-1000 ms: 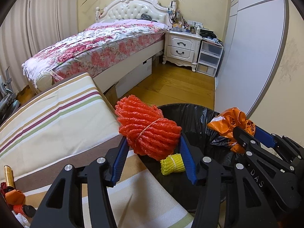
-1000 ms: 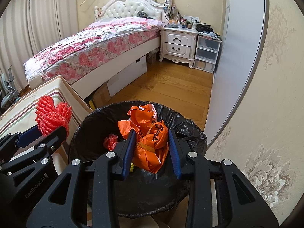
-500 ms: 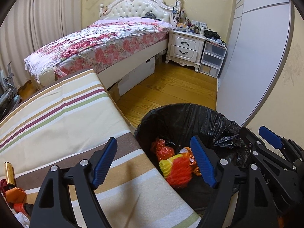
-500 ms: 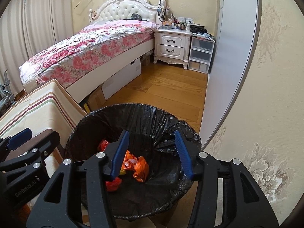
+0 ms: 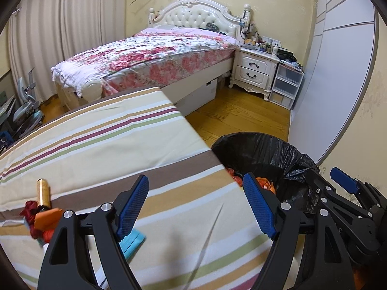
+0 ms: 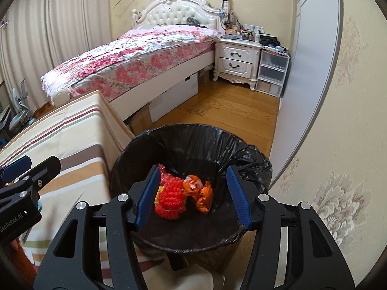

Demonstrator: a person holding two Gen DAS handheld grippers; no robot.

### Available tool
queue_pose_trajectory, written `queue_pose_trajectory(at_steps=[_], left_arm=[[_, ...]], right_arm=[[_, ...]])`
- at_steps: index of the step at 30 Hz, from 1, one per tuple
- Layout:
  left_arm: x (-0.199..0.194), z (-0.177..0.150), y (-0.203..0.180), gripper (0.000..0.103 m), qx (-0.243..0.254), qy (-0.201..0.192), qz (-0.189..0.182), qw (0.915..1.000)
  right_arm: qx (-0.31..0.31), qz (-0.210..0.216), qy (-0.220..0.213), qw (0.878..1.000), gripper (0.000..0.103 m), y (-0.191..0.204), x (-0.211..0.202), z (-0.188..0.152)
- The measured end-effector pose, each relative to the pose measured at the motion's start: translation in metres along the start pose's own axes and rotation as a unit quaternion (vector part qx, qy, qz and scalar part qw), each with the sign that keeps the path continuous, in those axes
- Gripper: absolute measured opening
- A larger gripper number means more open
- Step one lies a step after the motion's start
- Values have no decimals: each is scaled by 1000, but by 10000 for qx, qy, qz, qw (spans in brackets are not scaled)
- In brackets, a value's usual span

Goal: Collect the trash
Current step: 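Move both open grippers back over the bedspread toward the white paper strip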

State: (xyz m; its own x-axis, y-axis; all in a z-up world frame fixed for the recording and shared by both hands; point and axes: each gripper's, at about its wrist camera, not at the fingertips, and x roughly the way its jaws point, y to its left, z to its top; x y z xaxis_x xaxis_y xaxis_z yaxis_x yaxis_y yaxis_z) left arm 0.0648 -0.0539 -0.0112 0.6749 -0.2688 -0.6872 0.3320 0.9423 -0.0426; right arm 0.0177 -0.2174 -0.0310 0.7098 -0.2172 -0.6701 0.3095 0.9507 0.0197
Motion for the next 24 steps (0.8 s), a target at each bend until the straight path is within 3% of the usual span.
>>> queue_pose_trajectory(at_steps=[14,24], left_arm=[[-66,-51,59,78,-423,-58,625,9971],[-94,-100,117,78,-939,127,1289,9871]], right_arm=[[-564,787,151,9952,56,51,-42,-41],[-1173,1366,278,9833,57,96,-68,-68]])
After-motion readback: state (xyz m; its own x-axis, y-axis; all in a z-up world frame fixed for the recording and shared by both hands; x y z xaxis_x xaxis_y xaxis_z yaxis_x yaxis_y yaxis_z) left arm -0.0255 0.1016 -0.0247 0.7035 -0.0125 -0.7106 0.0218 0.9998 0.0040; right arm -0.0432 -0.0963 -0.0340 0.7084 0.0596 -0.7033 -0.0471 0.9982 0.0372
